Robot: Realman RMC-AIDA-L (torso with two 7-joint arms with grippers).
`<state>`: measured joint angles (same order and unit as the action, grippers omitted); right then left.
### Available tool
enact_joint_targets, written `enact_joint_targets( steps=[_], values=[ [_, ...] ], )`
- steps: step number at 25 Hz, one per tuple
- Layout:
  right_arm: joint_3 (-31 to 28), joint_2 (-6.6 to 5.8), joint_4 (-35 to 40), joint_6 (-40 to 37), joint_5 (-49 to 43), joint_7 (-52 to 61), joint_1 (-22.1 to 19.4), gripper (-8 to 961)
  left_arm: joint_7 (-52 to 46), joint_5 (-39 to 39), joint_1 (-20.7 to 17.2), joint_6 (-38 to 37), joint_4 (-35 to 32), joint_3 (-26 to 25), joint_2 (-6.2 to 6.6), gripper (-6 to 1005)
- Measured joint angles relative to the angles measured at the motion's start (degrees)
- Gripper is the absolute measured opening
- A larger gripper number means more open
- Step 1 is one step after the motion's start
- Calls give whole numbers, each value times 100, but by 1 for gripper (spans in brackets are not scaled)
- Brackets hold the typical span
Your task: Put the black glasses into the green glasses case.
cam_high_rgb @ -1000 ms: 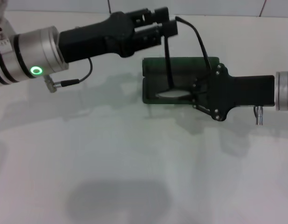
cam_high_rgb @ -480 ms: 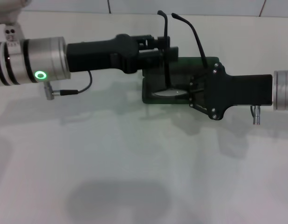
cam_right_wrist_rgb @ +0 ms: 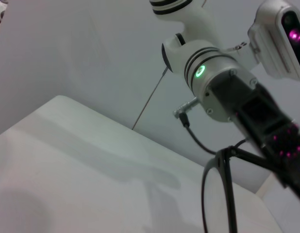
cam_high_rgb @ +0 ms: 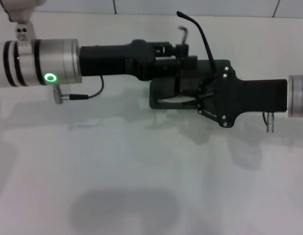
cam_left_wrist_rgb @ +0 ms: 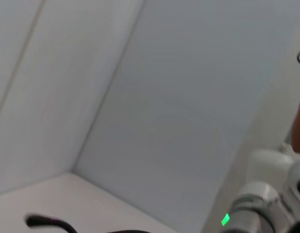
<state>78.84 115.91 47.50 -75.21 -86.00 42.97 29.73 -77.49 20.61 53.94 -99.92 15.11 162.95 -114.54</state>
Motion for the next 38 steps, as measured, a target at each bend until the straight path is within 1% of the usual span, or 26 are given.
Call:
enact_joint_targets(
  steps=[1, 2, 6, 12, 16, 21, 25, 28, 34, 38],
  values=[
    [0, -2, -2, -1, 0, -4, -5, 127, 0, 0, 0, 0, 0, 0, 0, 479],
    [-3, -3, -1, -8, 0, -19, -23, 127, 2, 205, -75, -11, 2, 0, 26, 477],
    [-8, -1, 18, -21, 2, -62, -66, 128, 84, 419, -188, -13, 40, 0, 38, 467],
    [-20, -6, 10, -24, 5, -62, -66, 129, 97, 363, -208, -10, 153, 0, 42, 452],
    [-32, -7, 11, -28, 5, -62, -64, 130, 63, 257, -199, -8, 356, 0, 15, 443],
    [-43, -8, -4, -29, 5, -61, -64, 131, 232, 642, -332, -100, 333, 0, 28, 431],
    [-22, -2, -8, -26, 5, -61, -63, 132, 321, 639, -312, -349, 258, 1, 29, 421],
    [-11, 1, -10, -27, 4, -60, -49, 133, 342, 490, -192, -487, 209, 8, -12, 413],
    [14, 2, 9, -73, 2, -61, -28, 134, 347, 20, 76, -429, 257, 9, -201, 418],
    [-2, 2, 60, -192, 3, -88, -60, 135, 289, -59, 123, -330, 254, 9, -235, 409]
  ],
)
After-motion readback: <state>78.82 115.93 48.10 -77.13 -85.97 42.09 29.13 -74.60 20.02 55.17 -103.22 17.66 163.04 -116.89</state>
